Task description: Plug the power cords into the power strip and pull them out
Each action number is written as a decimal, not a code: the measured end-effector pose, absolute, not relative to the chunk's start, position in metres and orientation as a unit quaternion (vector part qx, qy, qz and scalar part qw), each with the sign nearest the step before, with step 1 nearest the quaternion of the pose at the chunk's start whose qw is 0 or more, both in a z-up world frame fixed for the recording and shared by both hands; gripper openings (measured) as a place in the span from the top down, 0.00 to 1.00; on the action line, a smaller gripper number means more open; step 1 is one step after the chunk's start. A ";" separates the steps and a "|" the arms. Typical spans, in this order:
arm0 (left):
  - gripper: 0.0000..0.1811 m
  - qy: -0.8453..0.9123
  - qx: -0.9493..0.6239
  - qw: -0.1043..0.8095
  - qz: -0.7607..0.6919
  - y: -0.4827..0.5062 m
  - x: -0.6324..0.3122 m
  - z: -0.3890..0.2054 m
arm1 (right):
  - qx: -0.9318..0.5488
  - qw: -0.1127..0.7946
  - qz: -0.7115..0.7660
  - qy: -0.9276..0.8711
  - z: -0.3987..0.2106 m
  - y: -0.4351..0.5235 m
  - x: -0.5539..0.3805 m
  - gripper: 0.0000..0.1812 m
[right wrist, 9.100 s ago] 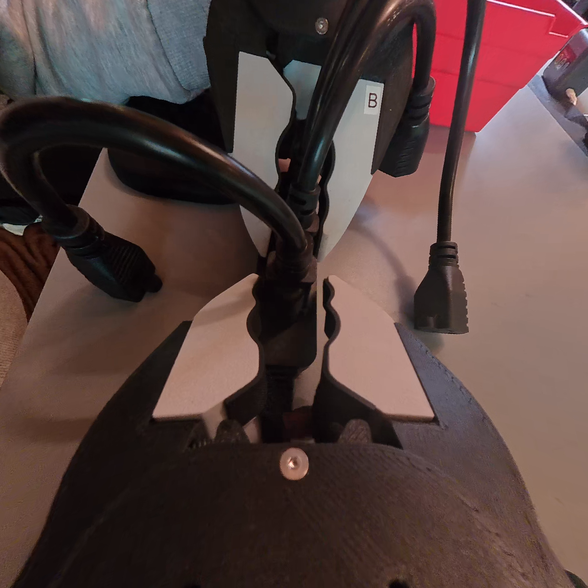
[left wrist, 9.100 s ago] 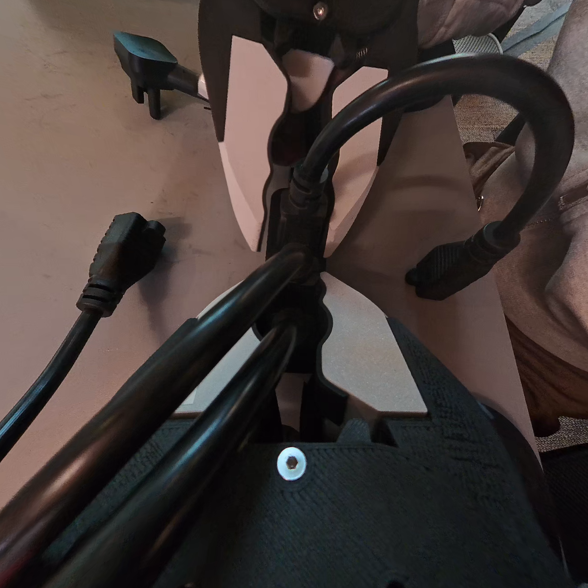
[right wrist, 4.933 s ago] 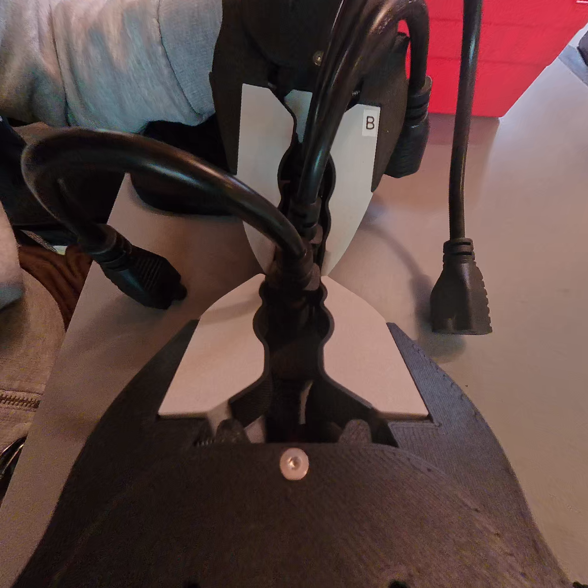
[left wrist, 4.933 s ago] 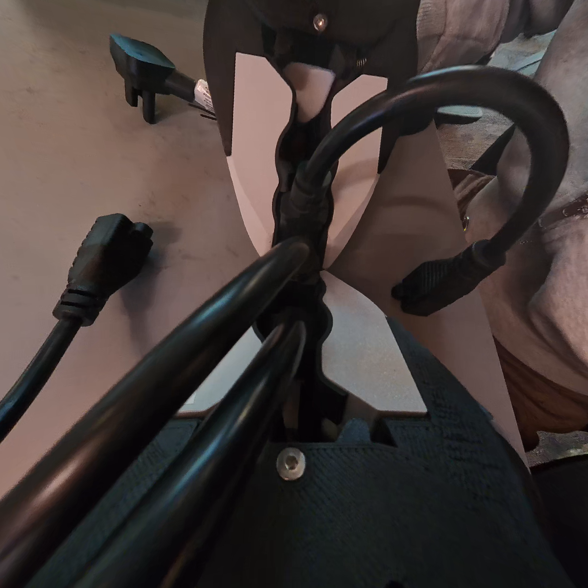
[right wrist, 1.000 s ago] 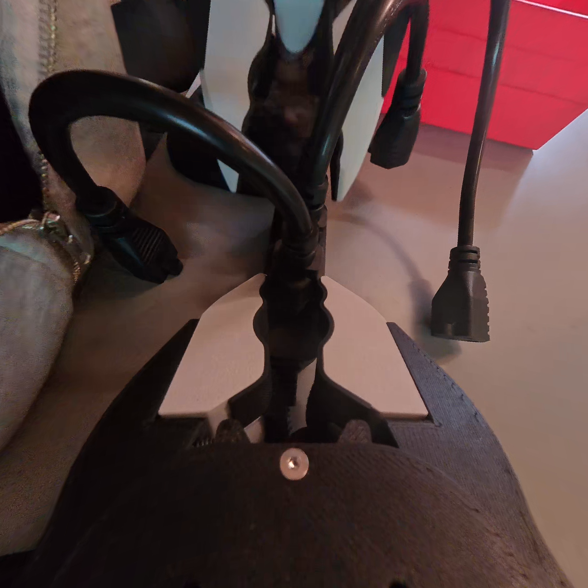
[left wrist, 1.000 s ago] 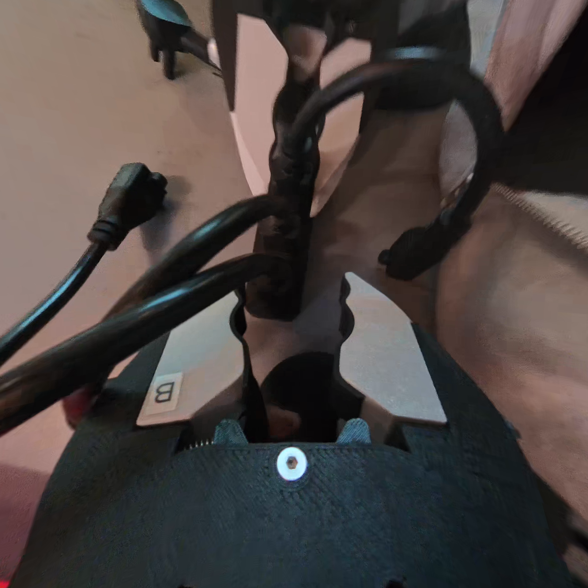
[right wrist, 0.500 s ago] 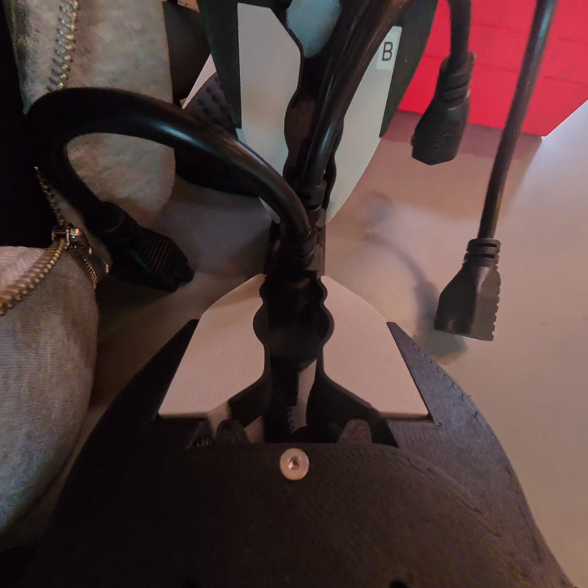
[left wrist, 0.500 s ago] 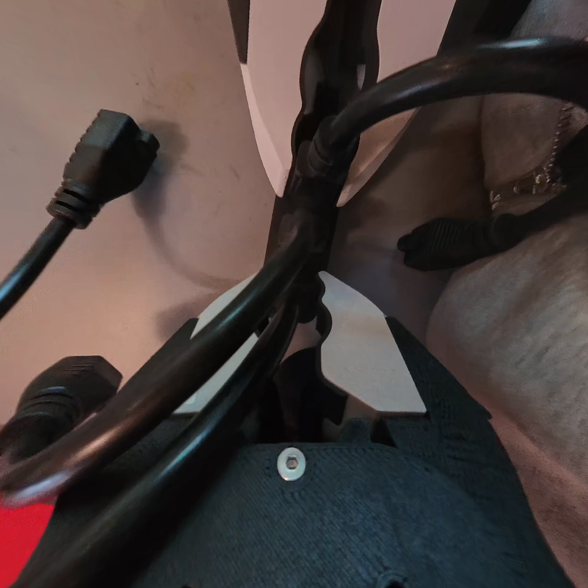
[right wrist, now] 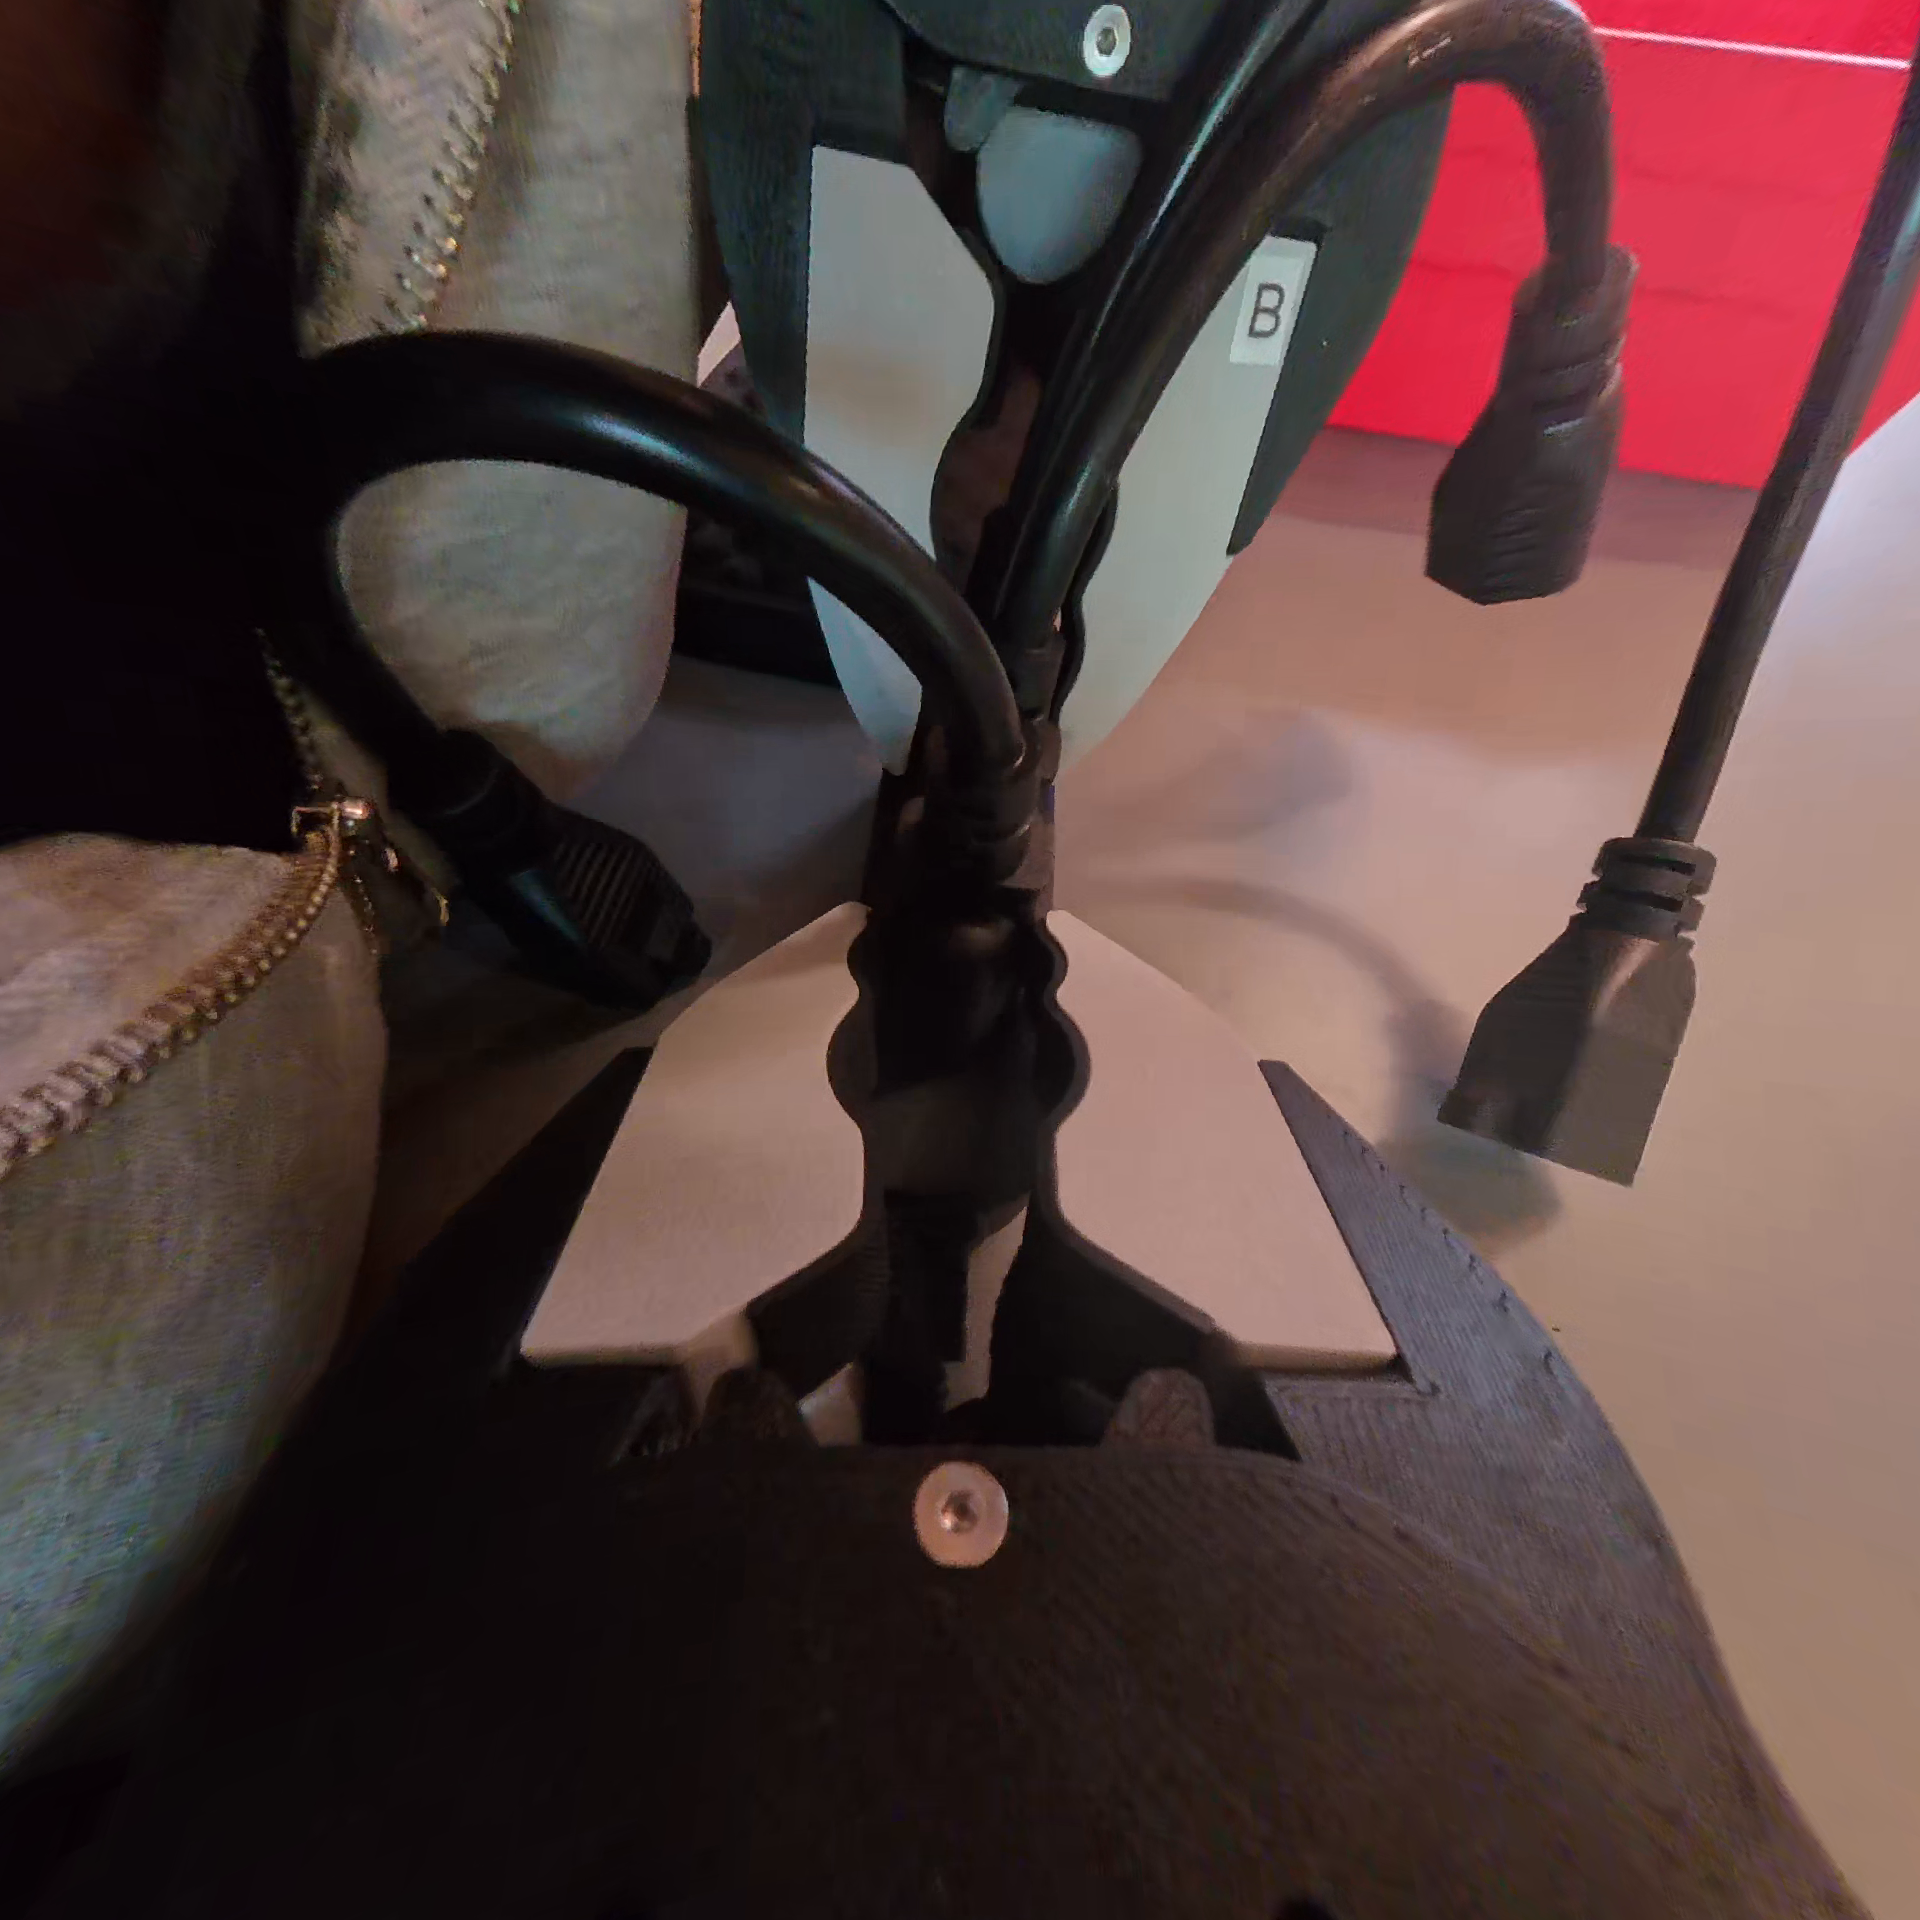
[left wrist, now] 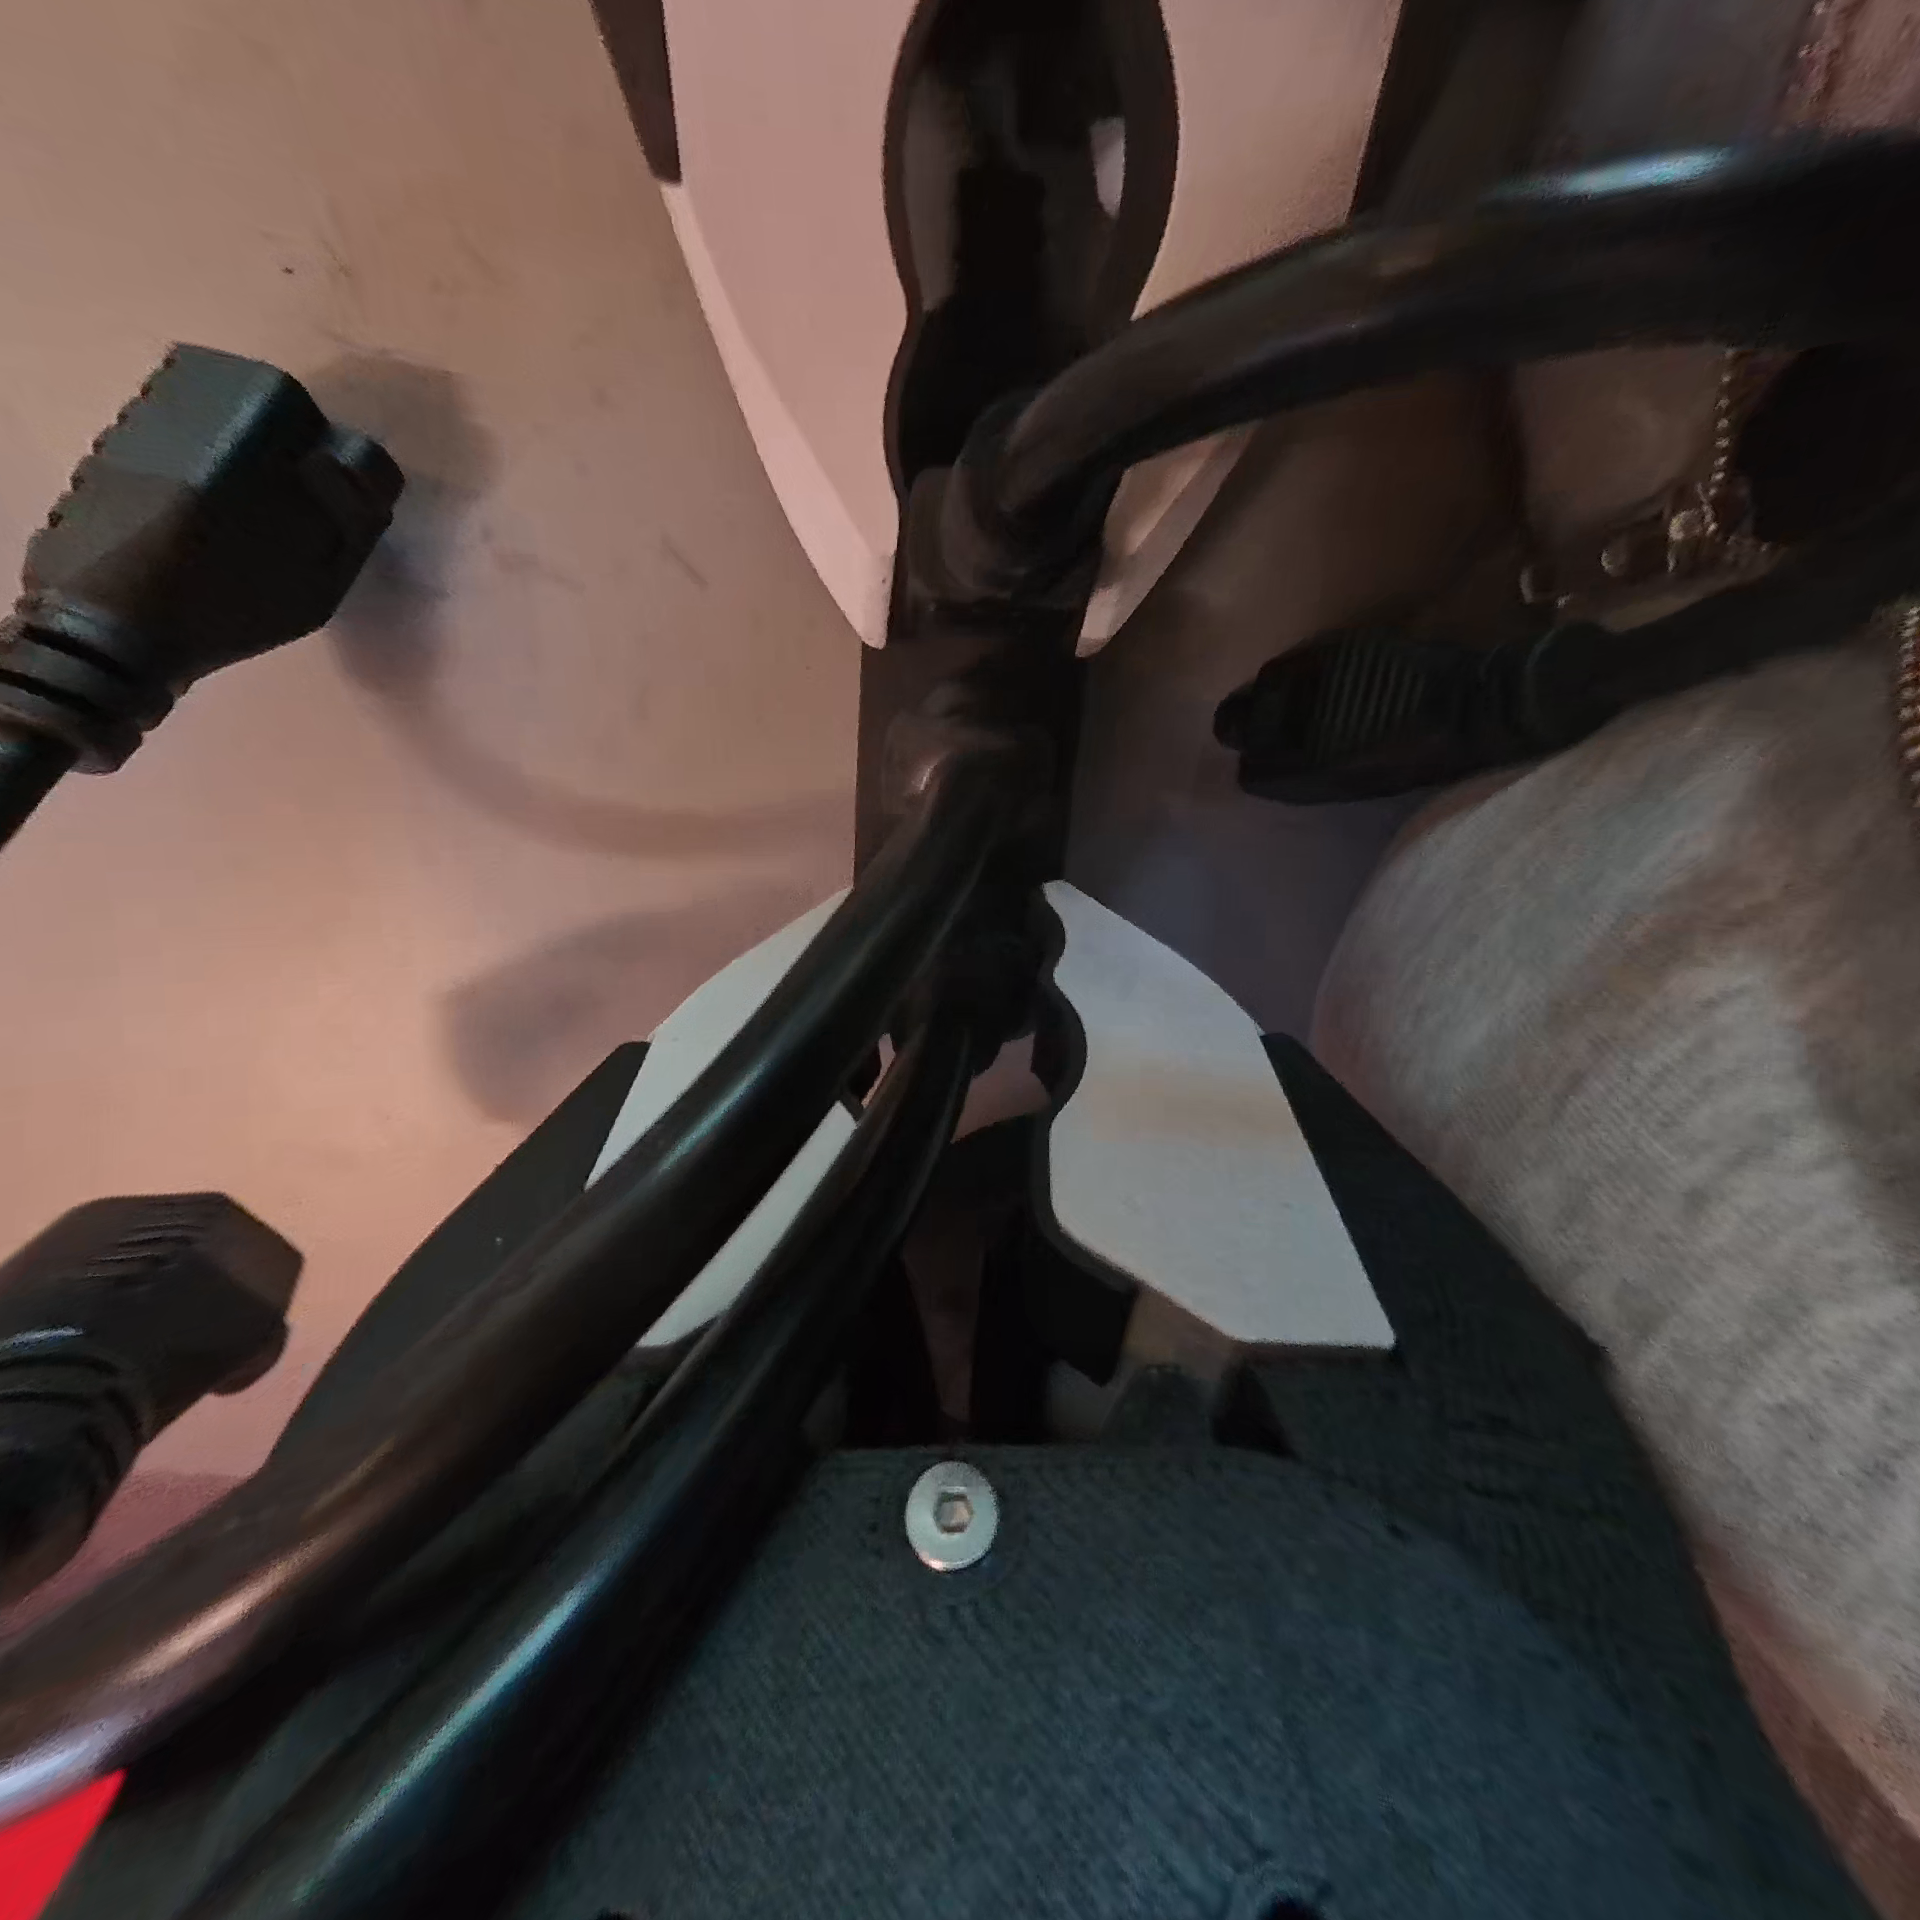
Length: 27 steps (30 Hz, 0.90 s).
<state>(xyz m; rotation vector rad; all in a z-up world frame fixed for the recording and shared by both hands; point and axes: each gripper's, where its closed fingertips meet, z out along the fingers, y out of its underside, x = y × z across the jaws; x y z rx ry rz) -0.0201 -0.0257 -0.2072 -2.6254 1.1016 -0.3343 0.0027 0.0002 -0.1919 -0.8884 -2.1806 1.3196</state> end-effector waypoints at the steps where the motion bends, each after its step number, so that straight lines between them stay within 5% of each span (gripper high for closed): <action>1: 0.84 0.385 -0.906 0.136 -0.115 -0.026 -0.020 -0.207 | -0.321 0.221 0.476 -0.788 -0.192 0.000 0.003 0.86; 27: 0.85 0.432 -0.881 0.142 -0.134 -0.022 -0.001 -0.207 | -0.318 0.219 0.448 -0.807 -0.196 0.010 0.028 0.84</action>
